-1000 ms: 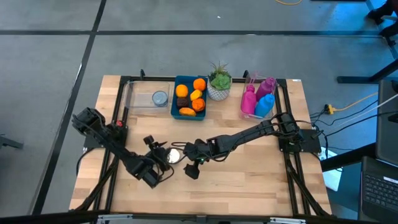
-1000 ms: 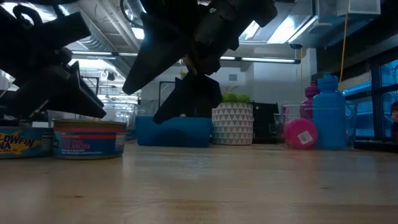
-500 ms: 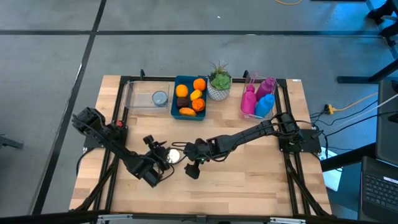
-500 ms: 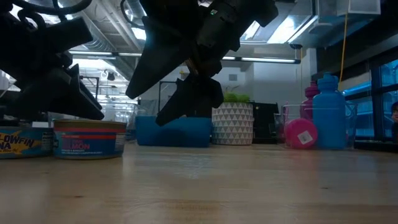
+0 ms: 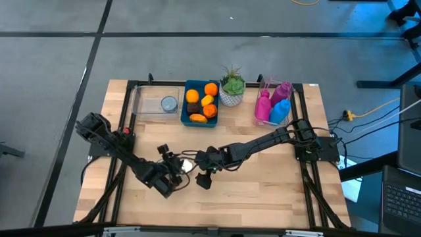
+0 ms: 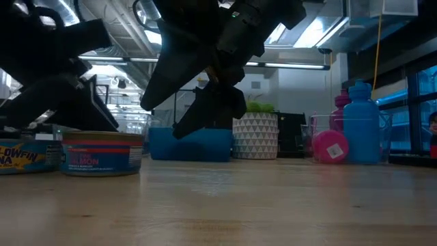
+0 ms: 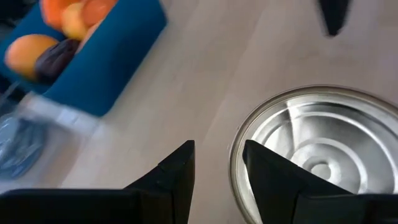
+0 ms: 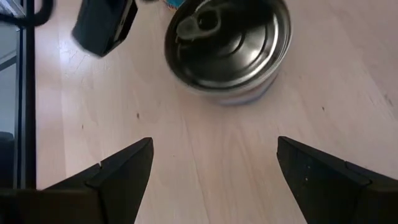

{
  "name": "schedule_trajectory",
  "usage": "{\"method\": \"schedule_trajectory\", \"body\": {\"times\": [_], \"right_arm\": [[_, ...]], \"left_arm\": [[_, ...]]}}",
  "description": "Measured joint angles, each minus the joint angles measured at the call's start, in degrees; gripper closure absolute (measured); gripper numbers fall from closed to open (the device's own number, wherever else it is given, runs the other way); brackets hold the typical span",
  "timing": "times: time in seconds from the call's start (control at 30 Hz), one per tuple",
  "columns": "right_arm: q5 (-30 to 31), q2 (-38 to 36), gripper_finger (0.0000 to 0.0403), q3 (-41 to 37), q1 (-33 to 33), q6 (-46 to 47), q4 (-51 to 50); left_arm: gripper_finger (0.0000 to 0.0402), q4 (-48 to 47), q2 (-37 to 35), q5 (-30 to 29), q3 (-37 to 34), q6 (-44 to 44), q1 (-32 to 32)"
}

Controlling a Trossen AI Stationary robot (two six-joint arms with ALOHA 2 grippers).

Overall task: Pick & Place Food Item
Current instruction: Stack the blue and pink tuna can on top of the blue tuna can into the left transparent bin

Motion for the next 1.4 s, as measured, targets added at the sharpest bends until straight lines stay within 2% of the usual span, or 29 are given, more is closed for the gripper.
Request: {"method": "schedule_trajectory", "body": {"times": [0.2, 0.4, 0.63, 0.9, 1.03, 1.3, 1.4], "right_arm": [[2.0, -1.0, 0.0062, 0.0, 0.7, 0.1, -3.0], [12.8, -5.6, 0.0062, 0.0, 3.6, 2.4, -13.4], [25.1, -11.0, 0.0062, 0.0, 8.7, 11.7, -26.5], [31.9, -13.1, 0.0062, -0.1, 13.7, 22.4, -33.8], [32.1, -13.2, 0.0062, 0.0, 14.6, 24.7, -35.5], [34.4, -13.2, 0.0062, 0.0, 15.0, 24.7, -36.4], [34.5, -13.2, 0.0062, 0.0, 14.6, 24.1, -36.4]], "left_arm": [[0.0259, 8.6, 0.0, 3.8, 0.1, 10.5, 2.7], [0.0259, 13.1, 0.1, 6.2, 0.0, 18.1, 6.6], [0.0259, 22.5, 1.2, 10.7, 0.0, 31.7, 13.7], [0.0259, 41.3, 6.0, 23.7, 0.6, 48.3, 24.3], [0.0258, 37.0, 6.3, 25.9, 2.9, 50.0, 25.9], [0.0258, 24.3, 1.1, 18.9, 3.0, 48.2, 20.7], [0.0258, 21.8, -2.9, 19.8, 2.8, 46.2, 18.5]]}}
